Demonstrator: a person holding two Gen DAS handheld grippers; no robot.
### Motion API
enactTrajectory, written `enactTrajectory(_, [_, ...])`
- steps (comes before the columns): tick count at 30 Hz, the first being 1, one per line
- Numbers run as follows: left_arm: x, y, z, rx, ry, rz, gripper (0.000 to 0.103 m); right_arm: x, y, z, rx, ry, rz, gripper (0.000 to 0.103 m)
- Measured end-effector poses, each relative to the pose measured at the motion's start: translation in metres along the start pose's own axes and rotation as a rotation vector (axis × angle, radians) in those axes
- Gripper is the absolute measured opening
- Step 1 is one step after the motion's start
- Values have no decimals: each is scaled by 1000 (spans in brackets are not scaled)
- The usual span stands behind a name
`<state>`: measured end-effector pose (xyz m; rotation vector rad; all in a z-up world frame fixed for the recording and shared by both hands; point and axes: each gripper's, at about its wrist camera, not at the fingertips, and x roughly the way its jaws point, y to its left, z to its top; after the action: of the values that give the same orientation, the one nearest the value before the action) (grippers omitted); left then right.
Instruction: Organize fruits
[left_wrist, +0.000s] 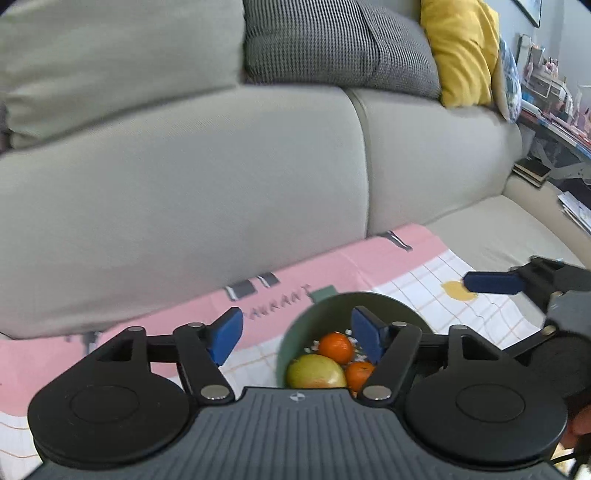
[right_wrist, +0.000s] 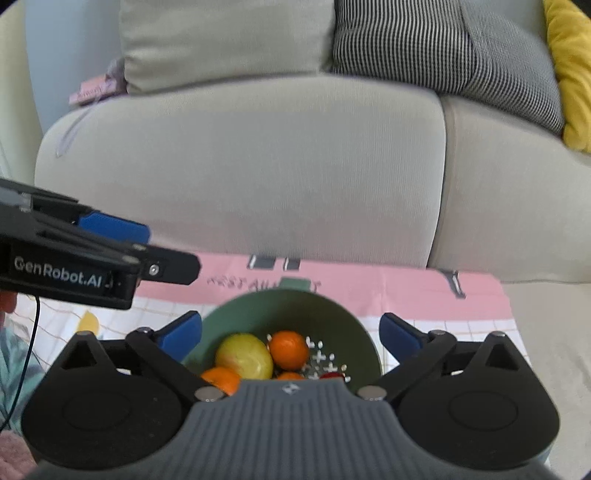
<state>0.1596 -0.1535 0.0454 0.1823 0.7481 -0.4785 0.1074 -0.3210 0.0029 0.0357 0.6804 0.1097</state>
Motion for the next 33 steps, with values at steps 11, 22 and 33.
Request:
enactTrajectory(11, [-74, 4, -32, 22, -201, 218, 93, -47, 30, -11, 26, -84, -9, 99])
enactTrajectory(22, [-104, 14, -80, -83, -217, 280, 95, -66, 79, -55, -38, -117, -70, 99])
enactTrajectory(33, [-100, 17, -120, -107, -134, 354, 95, -63, 106, -79, -117, -106, -95, 99])
